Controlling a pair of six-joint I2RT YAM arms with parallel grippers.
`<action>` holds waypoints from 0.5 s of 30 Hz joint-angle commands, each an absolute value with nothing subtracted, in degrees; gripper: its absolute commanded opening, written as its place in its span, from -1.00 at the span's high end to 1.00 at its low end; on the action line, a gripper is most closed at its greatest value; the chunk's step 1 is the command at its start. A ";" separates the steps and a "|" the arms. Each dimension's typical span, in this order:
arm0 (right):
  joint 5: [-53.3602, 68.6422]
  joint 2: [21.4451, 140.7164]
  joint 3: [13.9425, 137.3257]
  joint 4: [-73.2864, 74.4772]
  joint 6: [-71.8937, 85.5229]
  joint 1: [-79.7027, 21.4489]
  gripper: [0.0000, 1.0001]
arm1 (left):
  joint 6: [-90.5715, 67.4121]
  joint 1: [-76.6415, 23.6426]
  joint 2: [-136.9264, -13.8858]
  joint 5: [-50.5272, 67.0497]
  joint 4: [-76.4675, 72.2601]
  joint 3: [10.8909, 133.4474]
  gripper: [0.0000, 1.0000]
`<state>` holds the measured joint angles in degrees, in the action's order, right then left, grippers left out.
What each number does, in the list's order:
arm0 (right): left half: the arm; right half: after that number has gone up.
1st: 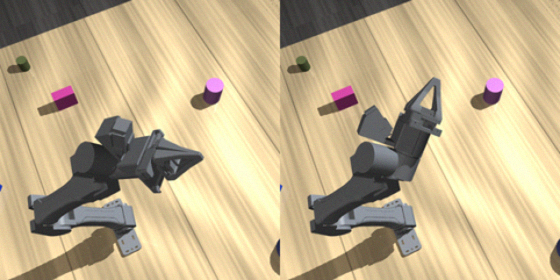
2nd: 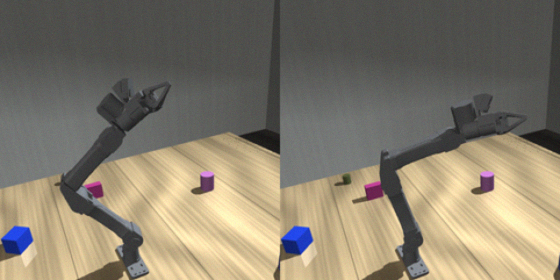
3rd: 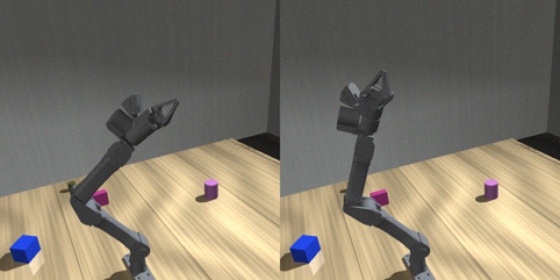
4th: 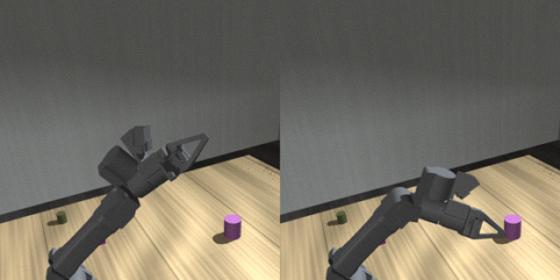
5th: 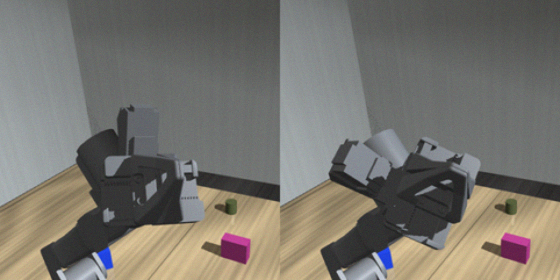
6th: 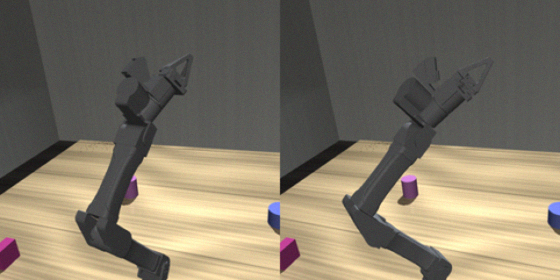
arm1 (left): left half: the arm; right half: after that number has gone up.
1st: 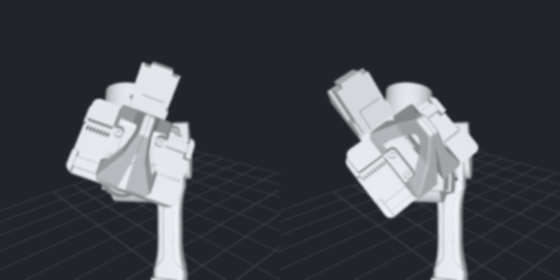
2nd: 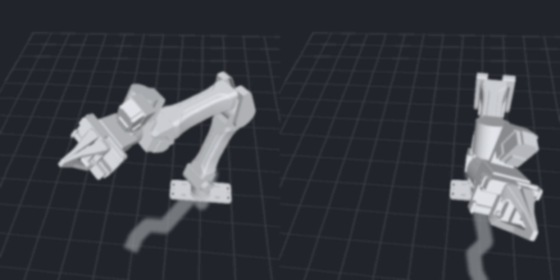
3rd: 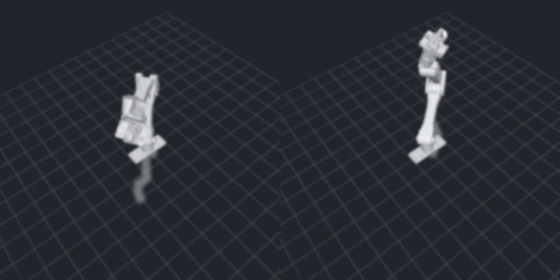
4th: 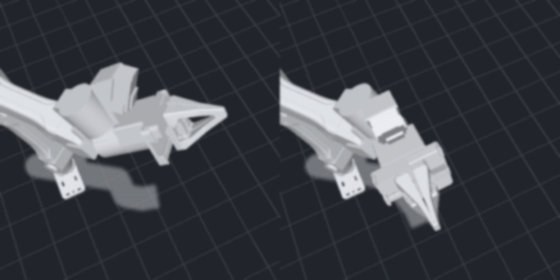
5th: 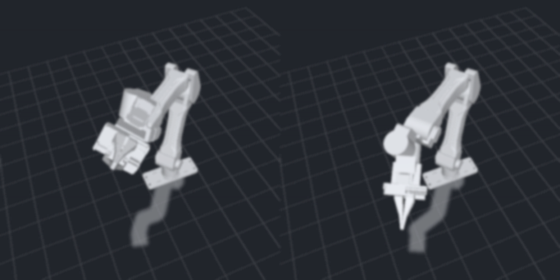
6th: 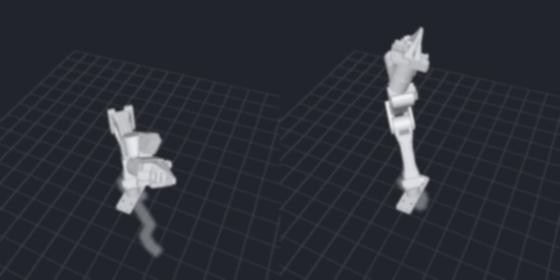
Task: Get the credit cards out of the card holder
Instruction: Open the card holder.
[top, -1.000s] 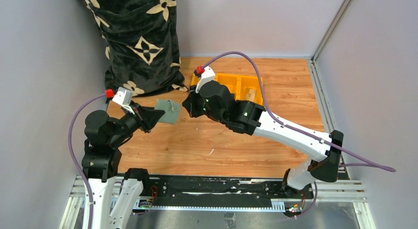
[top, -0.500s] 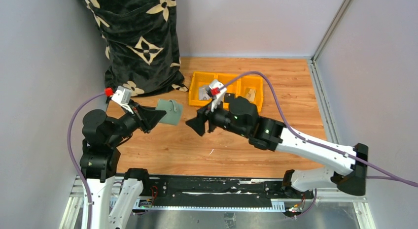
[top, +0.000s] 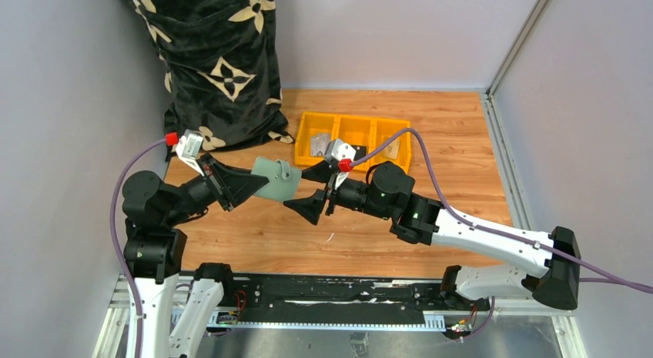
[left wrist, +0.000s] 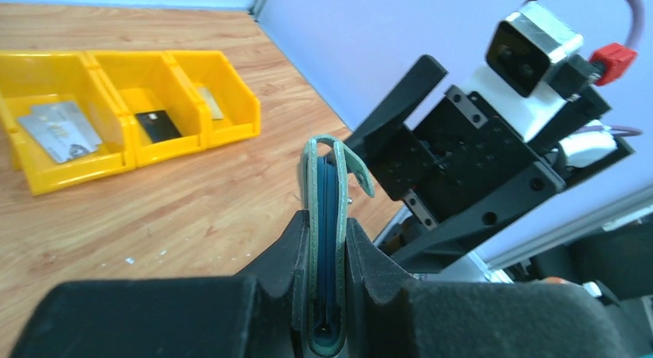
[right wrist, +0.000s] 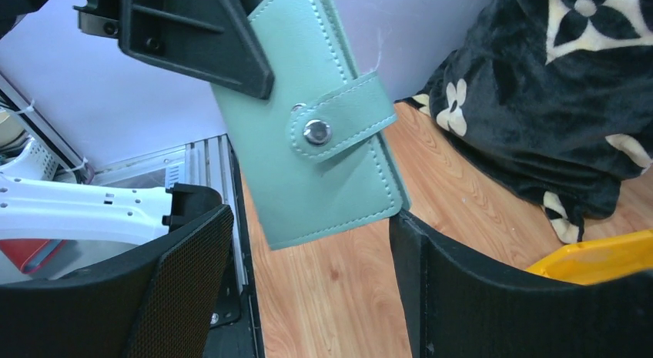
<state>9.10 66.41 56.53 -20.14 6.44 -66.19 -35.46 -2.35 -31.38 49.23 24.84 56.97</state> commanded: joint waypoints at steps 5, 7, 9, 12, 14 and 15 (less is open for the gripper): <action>9.52 68.03 60.19 -22.60 4.83 -65.66 -0.57 | -42.80 -2.33 -30.01 58.07 16.53 57.52 1.00; 9.08 68.28 60.85 -21.96 4.73 -65.45 -0.56 | -43.92 -2.29 -29.85 59.50 15.52 57.44 1.00; 8.98 68.27 60.99 -22.10 4.86 -65.12 -0.57 | -45.51 -2.29 -29.59 61.37 13.92 57.04 1.00; 10.60 67.67 61.00 -23.48 5.47 -64.42 -0.56 | -47.73 -2.32 -29.00 63.58 11.63 56.08 1.00; 12.88 67.08 60.97 -24.29 5.82 -64.00 -0.54 | -47.95 -2.32 -28.69 64.33 11.12 55.74 1.00; 14.23 66.71 60.87 -24.99 6.11 -63.81 -0.52 | -47.91 -2.29 -28.66 64.59 11.12 55.72 1.00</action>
<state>11.68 67.64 59.31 -21.32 6.00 -65.58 -43.42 -2.02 -30.09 57.32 14.35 56.27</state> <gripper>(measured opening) 0.773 0.173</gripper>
